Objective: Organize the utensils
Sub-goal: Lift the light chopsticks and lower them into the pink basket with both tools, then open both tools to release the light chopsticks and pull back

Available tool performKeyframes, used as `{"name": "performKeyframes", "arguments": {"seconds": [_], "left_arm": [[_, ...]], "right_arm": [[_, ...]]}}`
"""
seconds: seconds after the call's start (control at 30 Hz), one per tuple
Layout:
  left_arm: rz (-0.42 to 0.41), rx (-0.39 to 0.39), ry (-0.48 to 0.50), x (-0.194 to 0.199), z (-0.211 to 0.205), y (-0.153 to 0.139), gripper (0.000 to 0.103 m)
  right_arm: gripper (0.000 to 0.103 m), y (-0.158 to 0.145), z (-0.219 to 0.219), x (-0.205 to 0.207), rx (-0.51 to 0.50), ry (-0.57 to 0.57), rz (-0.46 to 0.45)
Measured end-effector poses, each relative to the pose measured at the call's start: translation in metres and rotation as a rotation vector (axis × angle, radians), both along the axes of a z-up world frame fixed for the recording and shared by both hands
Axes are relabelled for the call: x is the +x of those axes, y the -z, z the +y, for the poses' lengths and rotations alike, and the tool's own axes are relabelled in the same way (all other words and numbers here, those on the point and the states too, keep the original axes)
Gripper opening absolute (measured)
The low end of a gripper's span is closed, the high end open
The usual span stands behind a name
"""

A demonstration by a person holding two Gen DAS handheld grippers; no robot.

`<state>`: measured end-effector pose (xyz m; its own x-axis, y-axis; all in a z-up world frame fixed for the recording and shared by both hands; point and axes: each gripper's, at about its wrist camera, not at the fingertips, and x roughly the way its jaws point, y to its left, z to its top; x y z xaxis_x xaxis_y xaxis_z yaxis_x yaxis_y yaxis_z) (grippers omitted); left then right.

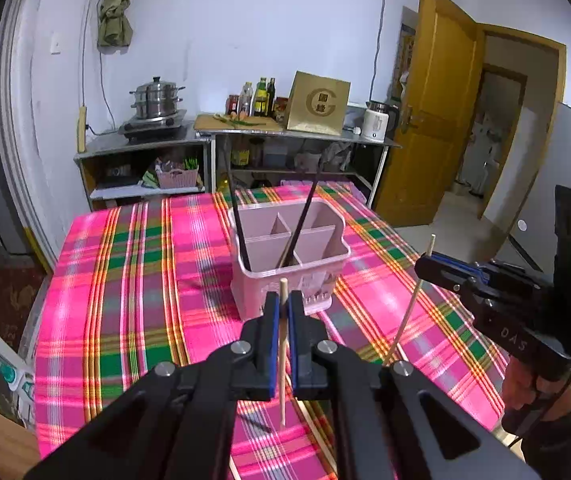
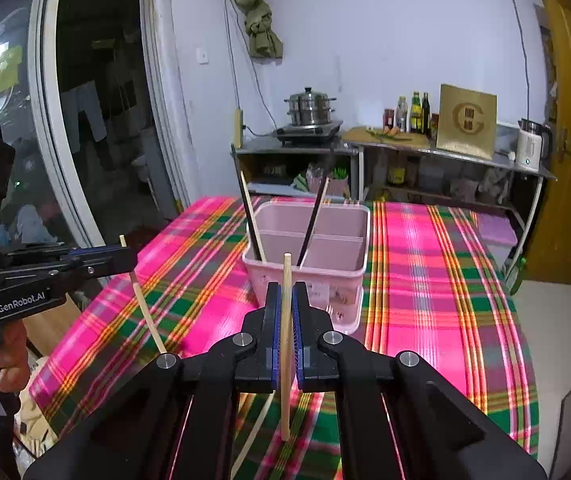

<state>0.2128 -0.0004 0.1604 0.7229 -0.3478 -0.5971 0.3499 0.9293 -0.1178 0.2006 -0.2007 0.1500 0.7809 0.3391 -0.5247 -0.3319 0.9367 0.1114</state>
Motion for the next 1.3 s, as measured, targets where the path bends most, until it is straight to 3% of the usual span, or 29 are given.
{"name": "performKeyframes", "arguments": {"seconds": [0.57, 1.0, 1.3], "left_arm": [[-0.081, -0.019, -0.010, 0.066, -0.009, -0.059, 0.004], [-0.124, -0.018, -0.005, 0.109, -0.016, -0.072, 0.004], [-0.108, -0.012, 0.001, 0.133, -0.023, -0.051, 0.004]], "right_arm": [[0.005, -0.062, 0.011, 0.064, 0.050, -0.005, -0.125], [0.005, -0.070, 0.017, 0.114, 0.086, 0.009, -0.156], [0.005, -0.046, 0.027, 0.138, 0.092, -0.004, -0.125]]}}
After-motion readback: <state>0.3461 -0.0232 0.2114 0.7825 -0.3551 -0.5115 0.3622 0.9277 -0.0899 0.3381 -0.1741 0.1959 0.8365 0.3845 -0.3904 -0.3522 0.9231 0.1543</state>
